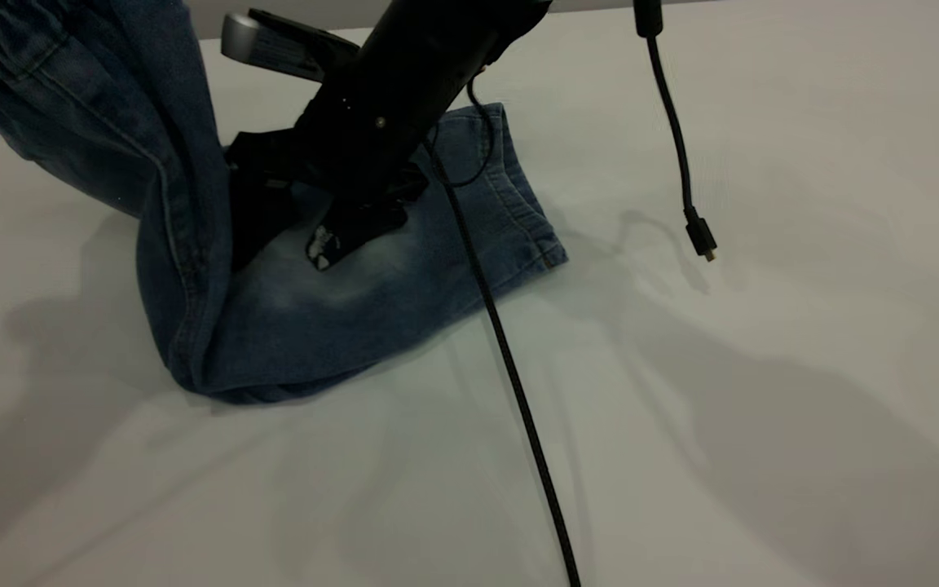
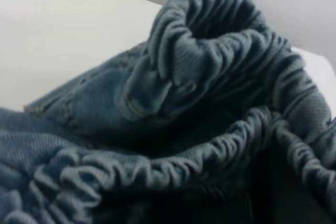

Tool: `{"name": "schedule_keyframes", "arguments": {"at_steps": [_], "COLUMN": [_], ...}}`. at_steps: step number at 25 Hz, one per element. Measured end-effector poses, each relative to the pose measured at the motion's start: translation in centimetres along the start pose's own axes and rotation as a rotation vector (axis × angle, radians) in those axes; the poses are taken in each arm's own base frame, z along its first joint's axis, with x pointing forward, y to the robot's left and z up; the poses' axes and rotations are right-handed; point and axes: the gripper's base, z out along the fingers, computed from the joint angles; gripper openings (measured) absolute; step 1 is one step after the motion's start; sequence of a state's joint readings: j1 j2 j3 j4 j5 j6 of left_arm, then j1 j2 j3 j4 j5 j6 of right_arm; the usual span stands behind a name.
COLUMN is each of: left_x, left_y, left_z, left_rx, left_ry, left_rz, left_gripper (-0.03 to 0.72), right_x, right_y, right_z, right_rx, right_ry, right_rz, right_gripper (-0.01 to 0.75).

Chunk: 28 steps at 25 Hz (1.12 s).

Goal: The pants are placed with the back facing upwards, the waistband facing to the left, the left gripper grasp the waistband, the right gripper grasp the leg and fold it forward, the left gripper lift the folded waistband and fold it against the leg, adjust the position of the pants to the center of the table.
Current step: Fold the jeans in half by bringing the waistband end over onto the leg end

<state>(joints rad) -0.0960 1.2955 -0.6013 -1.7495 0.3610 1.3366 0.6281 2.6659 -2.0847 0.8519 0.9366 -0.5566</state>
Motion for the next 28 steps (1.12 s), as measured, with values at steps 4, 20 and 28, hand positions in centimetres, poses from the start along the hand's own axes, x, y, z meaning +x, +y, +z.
{"name": "schedule_keyframes", "arguments": {"at_steps": [4,20,28], "left_x": [0.0,-0.9,-1.2], "left_y": [0.0,-0.3,-0.2], "left_z": [0.0,1.3,6.2], "left_rx": [0.001,0.039,0.139], "left_ry": [0.001,0.015,0.121], "left_rz": [0.003,0.059,0.044], "left_gripper": [0.118,0.118,0.118], "right_x": [-1.1,-7.0,-8.5], "right_y": [1.0,-0.1,0.8], "right_z": [-2.1,-16.6,-24.0], "right_rx": [0.006,0.130,0.187], "right_ry": [-0.004,-0.212,-0.374], "right_rz": [-0.052,-0.105,-0.153], "right_gripper": [0.569,0.569,0.569]}}
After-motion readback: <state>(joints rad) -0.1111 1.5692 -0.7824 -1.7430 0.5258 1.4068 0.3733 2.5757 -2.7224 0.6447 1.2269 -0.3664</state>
